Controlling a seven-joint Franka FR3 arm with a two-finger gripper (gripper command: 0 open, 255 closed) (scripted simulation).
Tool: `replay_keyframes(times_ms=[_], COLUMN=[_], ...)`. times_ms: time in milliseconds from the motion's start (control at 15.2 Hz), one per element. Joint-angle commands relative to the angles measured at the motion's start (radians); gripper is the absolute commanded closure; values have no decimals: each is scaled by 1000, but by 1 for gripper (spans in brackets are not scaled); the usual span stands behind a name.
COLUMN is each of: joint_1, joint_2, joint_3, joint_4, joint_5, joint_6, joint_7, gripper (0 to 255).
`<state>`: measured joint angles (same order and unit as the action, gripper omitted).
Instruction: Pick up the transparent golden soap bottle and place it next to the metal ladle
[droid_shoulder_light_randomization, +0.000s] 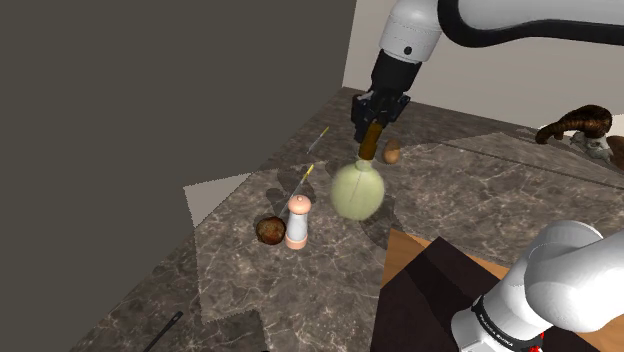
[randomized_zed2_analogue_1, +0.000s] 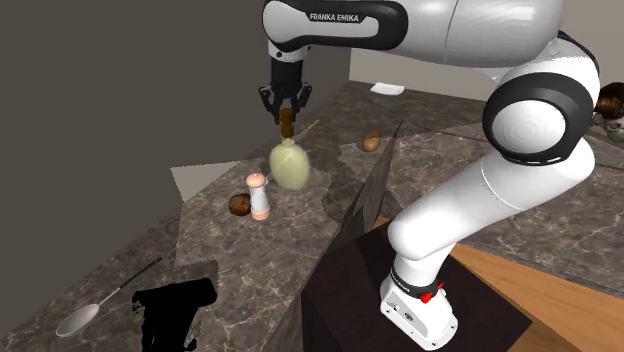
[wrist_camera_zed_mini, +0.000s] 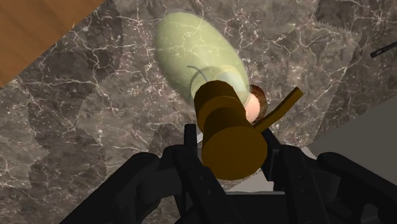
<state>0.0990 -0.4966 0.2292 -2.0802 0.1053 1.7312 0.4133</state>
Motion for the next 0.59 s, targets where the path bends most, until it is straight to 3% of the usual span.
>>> replay_keyframes(times_ms=[0,528], joint_1=[-1,-7], joint_2=[6,41], joint_3=[-2,-5], joint_4=[34,173], joint_5=[-2,-11], joint_6=[-28,-133], joint_7=[1,6], gripper=[255,255])
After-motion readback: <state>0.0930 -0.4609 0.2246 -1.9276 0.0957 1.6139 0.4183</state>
